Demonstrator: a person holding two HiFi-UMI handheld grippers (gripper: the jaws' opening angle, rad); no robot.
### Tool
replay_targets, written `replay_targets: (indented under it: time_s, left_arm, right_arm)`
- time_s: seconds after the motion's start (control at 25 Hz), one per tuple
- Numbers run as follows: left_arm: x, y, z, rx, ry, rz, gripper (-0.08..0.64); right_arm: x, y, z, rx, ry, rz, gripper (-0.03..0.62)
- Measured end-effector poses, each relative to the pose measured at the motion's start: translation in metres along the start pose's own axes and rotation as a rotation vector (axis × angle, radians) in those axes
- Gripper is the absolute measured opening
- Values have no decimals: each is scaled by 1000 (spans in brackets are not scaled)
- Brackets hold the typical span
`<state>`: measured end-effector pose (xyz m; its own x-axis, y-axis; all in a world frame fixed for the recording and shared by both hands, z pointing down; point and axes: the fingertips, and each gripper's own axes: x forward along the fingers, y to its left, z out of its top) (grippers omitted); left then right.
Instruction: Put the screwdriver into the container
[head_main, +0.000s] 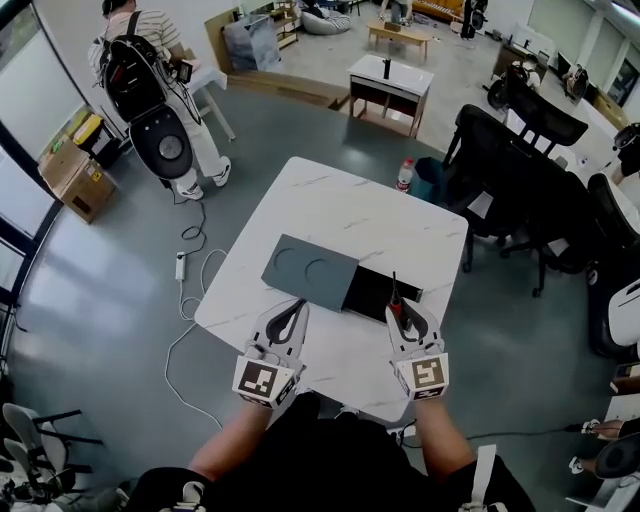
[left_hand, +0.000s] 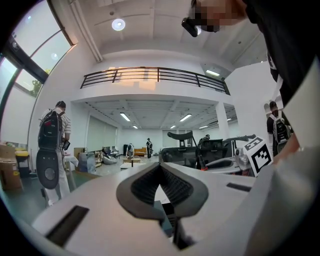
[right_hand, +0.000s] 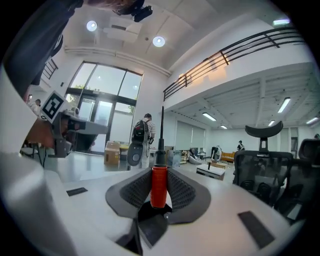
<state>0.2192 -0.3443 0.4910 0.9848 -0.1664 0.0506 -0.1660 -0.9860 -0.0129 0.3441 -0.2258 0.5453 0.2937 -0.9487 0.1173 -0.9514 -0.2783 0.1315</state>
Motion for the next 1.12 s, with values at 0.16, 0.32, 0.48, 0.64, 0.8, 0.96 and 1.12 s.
replay_targets:
  time_s: [0.16,0.32,0.48,0.64,0.8,0.96,1.12]
  left_arm:
    - [4,5,-11,-11,15,-26,5]
    - [6,11,-17,-20,24,-41,5]
    - [5,18,-23,-24,36,-51,5]
    - [2,24,-24,-28,36,-51,5]
    - [1,30,-24,-31,28,-43,5]
    - [-1,36,-25,-38,28,-44,5]
    - [-2,37,-28,-42,32,-46,5]
  right_arm:
    - [10,-5,-41,-66,120,9,109]
    - [20,-7,-80,-164,258,41,109]
    - [27,-15,-116,-229,415,55,109]
    - [32,-14,-159,-284,591,134,109]
    - [34,-13,-196,-348,759,213,109]
    - [37,-12,-215,-414,880,270,109]
    - [42,-12,-228,-475,986,337,109]
